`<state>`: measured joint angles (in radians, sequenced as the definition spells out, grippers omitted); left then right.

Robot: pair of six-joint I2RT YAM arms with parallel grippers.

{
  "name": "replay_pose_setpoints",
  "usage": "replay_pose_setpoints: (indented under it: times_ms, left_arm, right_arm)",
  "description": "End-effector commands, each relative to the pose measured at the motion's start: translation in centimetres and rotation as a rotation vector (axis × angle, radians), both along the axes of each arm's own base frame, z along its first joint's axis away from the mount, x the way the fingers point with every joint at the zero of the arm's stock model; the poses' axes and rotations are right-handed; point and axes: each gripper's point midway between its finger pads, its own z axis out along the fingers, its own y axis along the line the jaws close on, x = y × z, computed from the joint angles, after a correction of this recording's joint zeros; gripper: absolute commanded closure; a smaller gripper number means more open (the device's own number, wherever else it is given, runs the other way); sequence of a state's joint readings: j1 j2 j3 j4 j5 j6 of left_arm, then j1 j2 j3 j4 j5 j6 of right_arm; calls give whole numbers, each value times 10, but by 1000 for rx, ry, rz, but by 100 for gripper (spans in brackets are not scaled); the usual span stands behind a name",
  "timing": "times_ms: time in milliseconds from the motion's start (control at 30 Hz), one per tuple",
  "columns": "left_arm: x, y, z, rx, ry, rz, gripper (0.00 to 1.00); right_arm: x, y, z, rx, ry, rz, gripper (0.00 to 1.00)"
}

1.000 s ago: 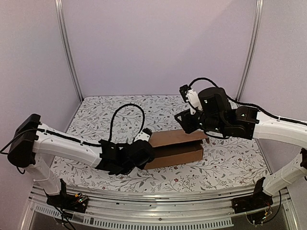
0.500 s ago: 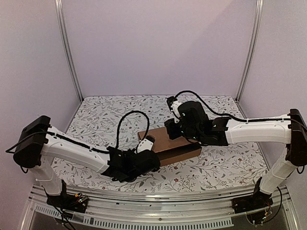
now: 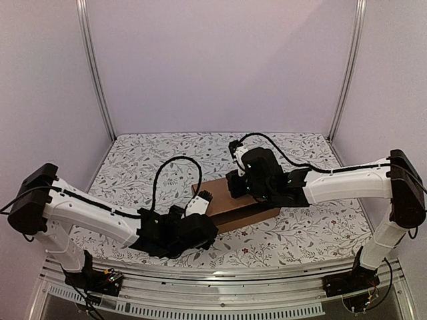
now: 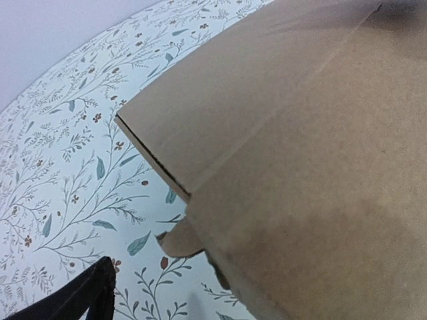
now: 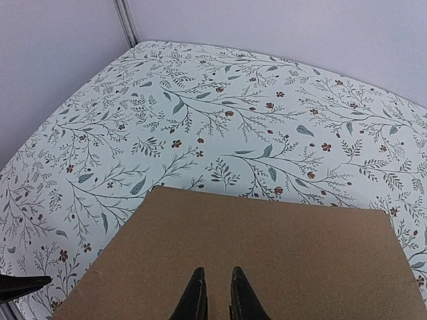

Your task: Fold the paper box

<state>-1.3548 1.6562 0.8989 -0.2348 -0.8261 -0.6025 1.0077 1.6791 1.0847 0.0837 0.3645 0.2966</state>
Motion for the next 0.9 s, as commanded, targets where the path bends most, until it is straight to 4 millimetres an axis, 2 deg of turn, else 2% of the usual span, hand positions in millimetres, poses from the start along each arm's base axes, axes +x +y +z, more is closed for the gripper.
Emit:
replay_pose_setpoints:
  times_ms: [0,200,333,567,700,867]
  left_arm:
    - [-12,-1,13,-101,15,-36,0]
    - [-27,1,11,-151,63,-129,0]
    - [-48,-5,10,-160,133,-272,0]
    - [-83,-15,37,-261,216,-498,0]
    - [-78,-5,61,-304,159,-483,0]
    - [-56,12,85,-339,102,-384,0]
  right_arm:
    - [1,-2,-19,-18,16,-11,88]
    - [-1,1,-29,-24,32,2,89]
    - [-3,1,-34,-31,43,15,90]
    - [-7,-6,-52,-57,63,16,91]
    - [-10,-8,-64,-72,82,18,92]
    - [-13,-11,-76,-81,103,15,92]
